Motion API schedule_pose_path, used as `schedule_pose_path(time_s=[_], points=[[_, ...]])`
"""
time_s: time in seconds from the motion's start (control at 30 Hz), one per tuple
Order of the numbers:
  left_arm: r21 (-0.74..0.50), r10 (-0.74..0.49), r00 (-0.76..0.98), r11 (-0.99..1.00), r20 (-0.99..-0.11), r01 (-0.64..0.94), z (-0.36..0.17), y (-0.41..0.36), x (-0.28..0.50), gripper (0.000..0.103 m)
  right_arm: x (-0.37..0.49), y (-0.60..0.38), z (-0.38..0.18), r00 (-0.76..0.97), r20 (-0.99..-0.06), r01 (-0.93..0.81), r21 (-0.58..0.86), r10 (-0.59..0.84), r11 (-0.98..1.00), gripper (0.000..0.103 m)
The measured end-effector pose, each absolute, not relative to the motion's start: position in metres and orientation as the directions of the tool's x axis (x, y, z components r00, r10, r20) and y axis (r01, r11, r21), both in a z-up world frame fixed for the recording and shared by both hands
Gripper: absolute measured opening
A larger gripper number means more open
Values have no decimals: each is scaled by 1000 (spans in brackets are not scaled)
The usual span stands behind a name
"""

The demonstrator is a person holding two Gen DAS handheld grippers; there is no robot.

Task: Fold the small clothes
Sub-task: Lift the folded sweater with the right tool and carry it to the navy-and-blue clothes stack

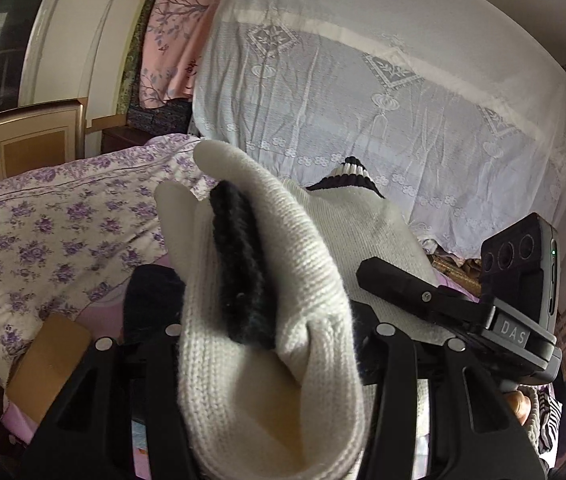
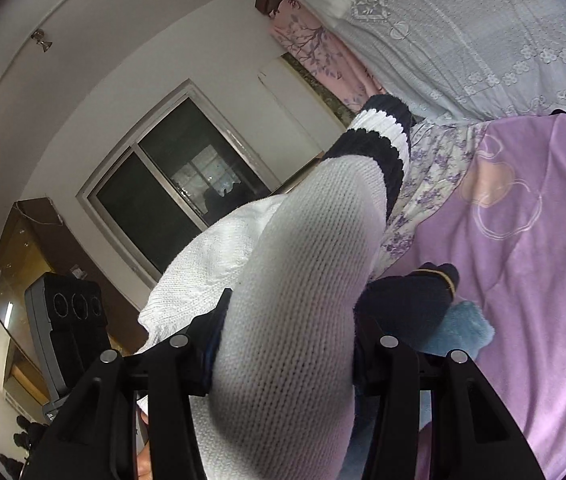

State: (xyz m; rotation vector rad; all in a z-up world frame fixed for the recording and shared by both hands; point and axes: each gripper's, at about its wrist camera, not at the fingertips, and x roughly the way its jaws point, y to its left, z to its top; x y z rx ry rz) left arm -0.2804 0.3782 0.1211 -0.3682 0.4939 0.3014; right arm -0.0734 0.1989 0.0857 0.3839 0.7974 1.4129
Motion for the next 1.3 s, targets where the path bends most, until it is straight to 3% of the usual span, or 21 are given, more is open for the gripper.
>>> schedule_pose_path(time_s=[0.43,0.7,0.77,0.93,1.03,1.3], points=[[-323,225,841,850,-493,-416,123,424,-298,47,-96,264,96,-86,-304,-750,646,949,139,50],[-364,173,814,830,-555,-424,89,431,-283,47,-84,272,68,-69,-366,-711,670,928,211,50],[-387,150,802,815,-578,-431,73,435,-282,51,-83,270,53,-67,-386,-698,677,920,233,50],[-376,190,743,766,-642,-521,28,439,-286,93,-83,263,11,-82,-405,-662,705,910,254,57],[-425,153,753,746,-639,-512,12,441,-291,98,-92,258,3,-56,-396,-717,654,916,239,57],[-390,189,745,756,-639,-526,8,427,-292,99,-87,244,-8,-71,-347,-699,686,935,201,58]])
